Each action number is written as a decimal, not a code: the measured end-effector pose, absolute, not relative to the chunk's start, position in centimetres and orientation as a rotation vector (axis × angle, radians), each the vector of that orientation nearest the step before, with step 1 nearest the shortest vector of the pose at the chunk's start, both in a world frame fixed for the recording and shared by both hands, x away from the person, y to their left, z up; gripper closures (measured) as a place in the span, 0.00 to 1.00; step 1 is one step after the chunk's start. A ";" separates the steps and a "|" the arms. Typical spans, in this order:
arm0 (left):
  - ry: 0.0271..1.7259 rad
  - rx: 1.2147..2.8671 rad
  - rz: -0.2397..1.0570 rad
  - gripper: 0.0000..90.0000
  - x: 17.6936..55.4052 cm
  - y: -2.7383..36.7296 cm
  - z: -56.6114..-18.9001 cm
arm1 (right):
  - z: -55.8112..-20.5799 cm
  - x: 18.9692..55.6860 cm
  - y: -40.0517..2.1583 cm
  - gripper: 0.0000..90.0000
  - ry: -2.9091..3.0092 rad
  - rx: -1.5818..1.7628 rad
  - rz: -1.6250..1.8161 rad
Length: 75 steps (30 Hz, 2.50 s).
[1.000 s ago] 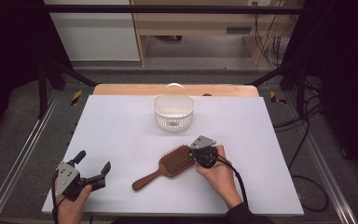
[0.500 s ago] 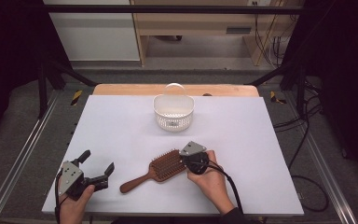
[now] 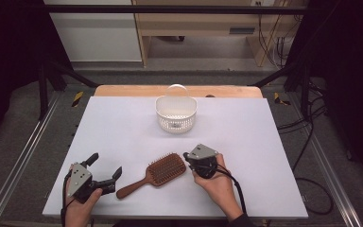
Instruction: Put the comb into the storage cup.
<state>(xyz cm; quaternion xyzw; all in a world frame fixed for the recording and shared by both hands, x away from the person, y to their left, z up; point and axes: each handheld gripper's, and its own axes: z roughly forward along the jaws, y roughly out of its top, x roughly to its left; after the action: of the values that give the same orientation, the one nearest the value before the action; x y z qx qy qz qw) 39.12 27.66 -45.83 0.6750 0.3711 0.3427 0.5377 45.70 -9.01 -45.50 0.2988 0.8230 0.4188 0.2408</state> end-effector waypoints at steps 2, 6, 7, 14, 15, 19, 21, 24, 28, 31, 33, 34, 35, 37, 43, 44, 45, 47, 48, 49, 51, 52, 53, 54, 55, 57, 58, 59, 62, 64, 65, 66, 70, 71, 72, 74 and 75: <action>0.884 1.630 0.793 0.03 39.2 27.3 -45.6 | -45.3 45.3 -10.2 0.96 2.219 0.827 1.180; 0.876 1.686 0.766 0.04 39.4 26.1 -45.2 | -45.2 44.1 -12.7 0.80 2.129 0.865 1.267; 0.864 1.705 0.764 0.04 39.5 25.7 -45.1 | -45.2 43.9 -13.4 0.74 2.111 0.882 1.282; 0.824 1.834 0.708 0.04 40.1 23.7 -44.3 | -44.6 42.1 -17.7 0.30 2.025 0.928 1.291; 0.819 1.859 0.704 0.04 40.2 23.4 -44.1 | -44.4 41.8 -18.3 0.23 2.004 0.936 1.282; 0.814 1.961 0.682 0.04 40.6 22.8 -43.2 | -44.3 41.0 -20.9 0.10 1.907 0.925 1.320; 0.816 2.005 0.685 0.04 40.8 22.6 -42.8 | -44.5 40.7 -22.0 0.10 1.881 0.924 1.348; 0.801 2.076 0.658 0.04 41.2 22.2 -42.6 | -44.7 40.2 -23.3 0.10 1.826 0.911 1.362; 0.778 2.216 0.560 0.09 41.9 21.3 -43.2 | -44.6 40.0 -23.6 0.09 1.799 0.894 1.367; 0.755 2.301 0.513 0.08 42.3 20.5 -43.5 | -44.8 39.9 -23.5 0.10 1.803 0.888 1.354; 0.743 2.341 0.506 0.08 42.6 20.0 -43.4 | -45.0 39.9 -23.6 0.11 1.804 0.902 1.364; 0.739 2.352 0.504 0.08 42.7 19.8 -43.3 | -45.1 39.9 -23.6 0.11 1.801 0.908 1.374; 0.732 2.365 0.491 0.09 42.8 19.7 -43.3 | -45.1 39.9 -23.7 0.11 1.798 0.908 1.376; 0.729 2.403 0.461 0.09 42.8 19.5 -43.3 | -45.0 40.0 -23.7 0.11 1.796 0.910 1.376; 0.721 2.475 0.423 0.15 43.0 19.0 -43.4 | -45.3 40.2 -23.7 0.11 1.807 0.923 1.357; 0.726 2.482 0.406 0.16 43.0 18.9 -43.5 | -45.3 40.2 -23.7 0.11 1.812 0.926 1.343; 0.729 2.497 0.392 0.16 43.0 18.9 -43.5 | -45.3 40.2 -23.6 0.11 1.812 0.924 1.329; 0.730 2.529 0.376 0.16 43.1 18.8 -43.8 | -45.3 40.1 -23.6 0.11 1.810 0.922 1.331; 0.734 2.542 0.369 0.17 43.1 18.7 -44.0 | -45.3 40.1 -23.5 0.11 1.808 0.922 1.329; 0.738 2.549 0.361 0.19 43.1 18.7 -44.1 | -45.3 40.1 -23.5 0.11 1.809 0.922 1.328; 0.762 2.551 0.338 0.26 43.2 18.5 -44.3 | -45.3 40.1 -23.5 0.11 1.812 0.923 1.329; 0.763 2.565 0.329 0.28 43.2 18.3 -44.4 | -45.4 40.1 -23.5 0.11 1.811 0.925 1.330; 0.756 2.581 0.312 0.29 43.2 18.1 -44.5 | -45.4 40.1 -23.5 0.11 1.812 0.925 1.332; 0.744 2.599 0.304 0.33 43.2 17.9 -44.5 | -45.4 40.1 -23.5 0.11 1.812 0.925 1.334; 0.749 2.601 0.299 0.35 43.3 17.7 -44.5 | -45.4 40.1 -23.5 0.11 1.811 0.926 1.335; 0.760 2.614 0.285 0.39 43.4 17.5 -44.6 | -45.3 40.1 -23.6 0.11 1.807 0.931 1.339; 0.756 2.625 0.275 0.41 43.5 17.4 -44.6 | -45.3 40.2 -23.7 0.11 1.805 0.934 1.342; 0.763 2.626 0.261 0.44 43.6 17.4 -44.7 | -45.4 40.2 -23.7 0.11 1.803 0.936 1.345; 0.755 2.658 0.229 0.49 43.8 17.2 -44.7 | -45.4 40.2 -23.7 0.11 1.806 0.937 1.345; 0.754 2.665 0.214 0.53 43.9 17.1 -44.7 | -45.4 40.2 -23.7 0.11 1.807 0.938 1.346; 0.749 2.670 0.209 0.55 44.0 17.0 -44.7 | -45.4 40.2 -23.7 0.11 1.807 0.937 1.348; 0.747 2.677 0.207 0.57 44.0 16.9 -44.7 | -45.4 40.2 -23.7 0.11 1.808 0.936 1.348; 0.758 2.694 0.189 0.62 44.3 16.7 -44.9 | -45.3 40.1 -23.7 0.11 1.808 0.935 1.352; 0.761 2.692 0.178 0.63 44.4 16.7 -44.9 | -45.3 40.1 -23.7 0.11 1.808 0.934 1.352; 0.762 2.688 0.180 0.65 44.4 16.7 -44.8 | -45.3 40.1 -23.7 0.11 1.808 0.933 1.352; 0.758 2.693 0.174 0.69 44.5 16.6 -44.8 | -45.4 40.1 -23.7 0.11 1.810 0.935 1.352; 0.757 2.696 0.170 0.70 44.6 16.6 -44.8 | -45.4 40.1 -23.7 0.11 1.810 0.937 1.351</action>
<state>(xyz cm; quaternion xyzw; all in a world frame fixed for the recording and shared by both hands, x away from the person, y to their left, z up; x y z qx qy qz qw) 44.58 16.61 -44.83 0.9475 0.2661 0.0599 0.1670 40.14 -23.72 -45.39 0.3601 0.6959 0.5194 0.3411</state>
